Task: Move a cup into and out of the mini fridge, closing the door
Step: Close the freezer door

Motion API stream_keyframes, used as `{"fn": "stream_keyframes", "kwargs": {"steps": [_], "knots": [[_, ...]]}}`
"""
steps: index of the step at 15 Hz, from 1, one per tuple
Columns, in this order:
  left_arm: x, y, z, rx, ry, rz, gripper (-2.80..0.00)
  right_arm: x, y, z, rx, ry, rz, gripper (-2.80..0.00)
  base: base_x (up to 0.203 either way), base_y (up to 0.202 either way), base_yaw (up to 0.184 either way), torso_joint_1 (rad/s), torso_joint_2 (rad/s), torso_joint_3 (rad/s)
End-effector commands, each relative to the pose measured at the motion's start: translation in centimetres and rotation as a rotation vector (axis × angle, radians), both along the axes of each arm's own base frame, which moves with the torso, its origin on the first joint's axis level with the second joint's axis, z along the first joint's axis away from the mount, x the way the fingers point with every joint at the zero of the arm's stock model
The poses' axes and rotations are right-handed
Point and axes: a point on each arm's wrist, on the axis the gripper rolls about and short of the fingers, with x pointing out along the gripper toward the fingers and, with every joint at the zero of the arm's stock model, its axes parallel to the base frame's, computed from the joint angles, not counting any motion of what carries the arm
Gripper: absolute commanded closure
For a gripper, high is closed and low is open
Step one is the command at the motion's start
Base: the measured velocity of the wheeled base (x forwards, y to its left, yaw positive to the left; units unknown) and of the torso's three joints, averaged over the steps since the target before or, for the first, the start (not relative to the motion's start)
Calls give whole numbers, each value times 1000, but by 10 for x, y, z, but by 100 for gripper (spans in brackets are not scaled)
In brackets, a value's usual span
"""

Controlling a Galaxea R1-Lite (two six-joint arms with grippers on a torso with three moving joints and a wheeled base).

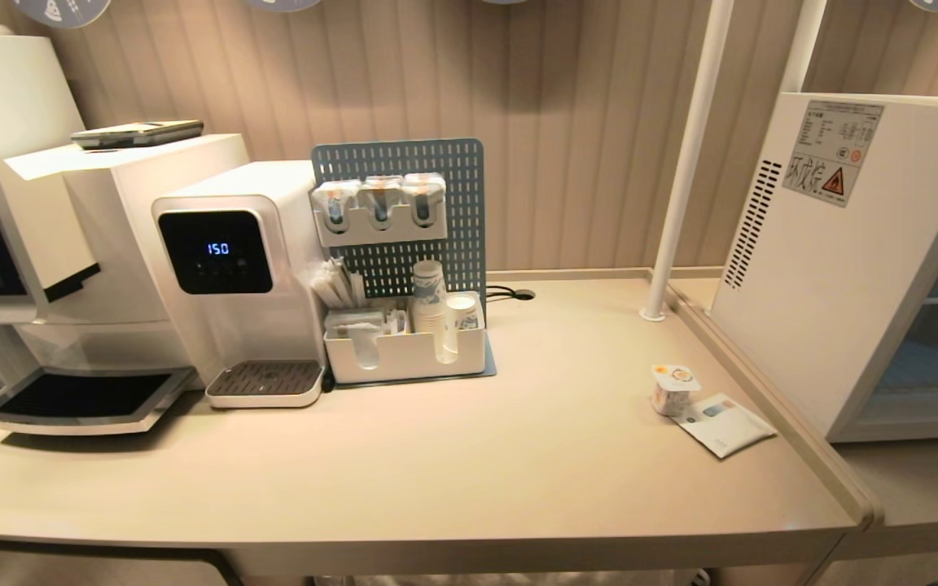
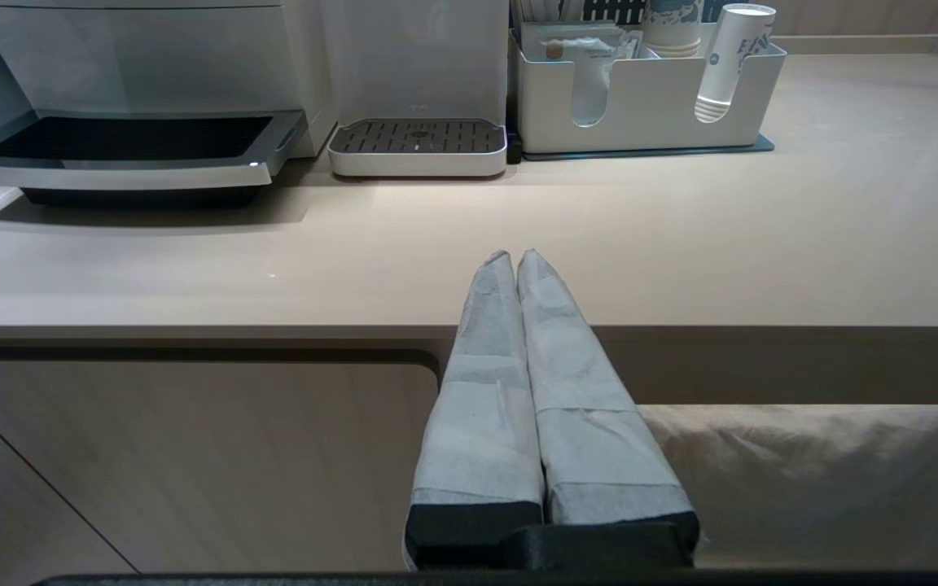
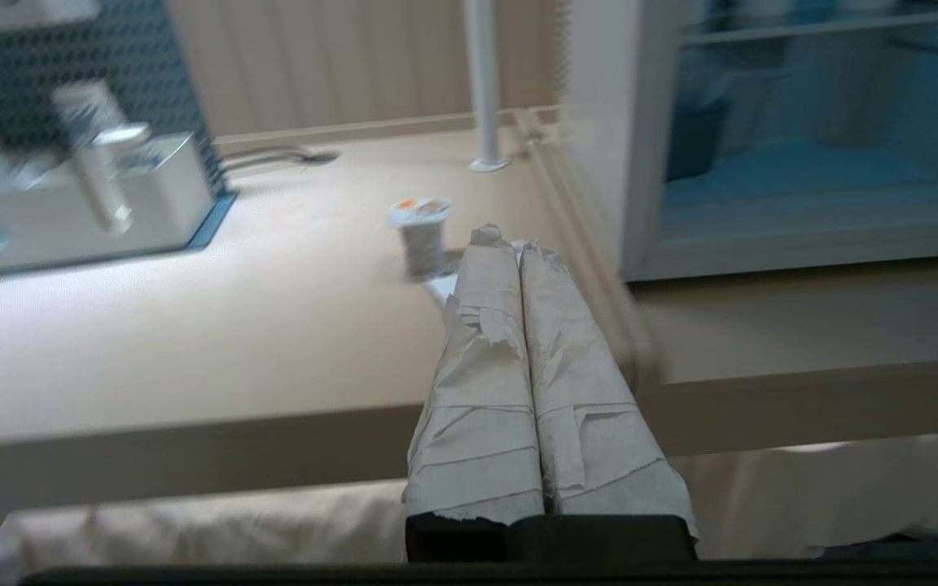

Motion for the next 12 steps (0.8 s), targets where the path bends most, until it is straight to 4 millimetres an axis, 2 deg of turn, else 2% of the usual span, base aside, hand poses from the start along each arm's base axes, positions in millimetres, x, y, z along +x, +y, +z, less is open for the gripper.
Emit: {"fn": "stream_keyframes", "kwargs": {"steps": [1, 12], "knots": [[0, 0, 0, 0, 3, 1, 0, -1, 1, -15, -10, 149, 40, 0, 0, 0, 0, 0, 0, 0], [0, 0, 0, -1, 3, 1, 0, -1, 1, -11, -16, 128, 46, 0, 0, 0, 0, 0, 0, 0]]}}
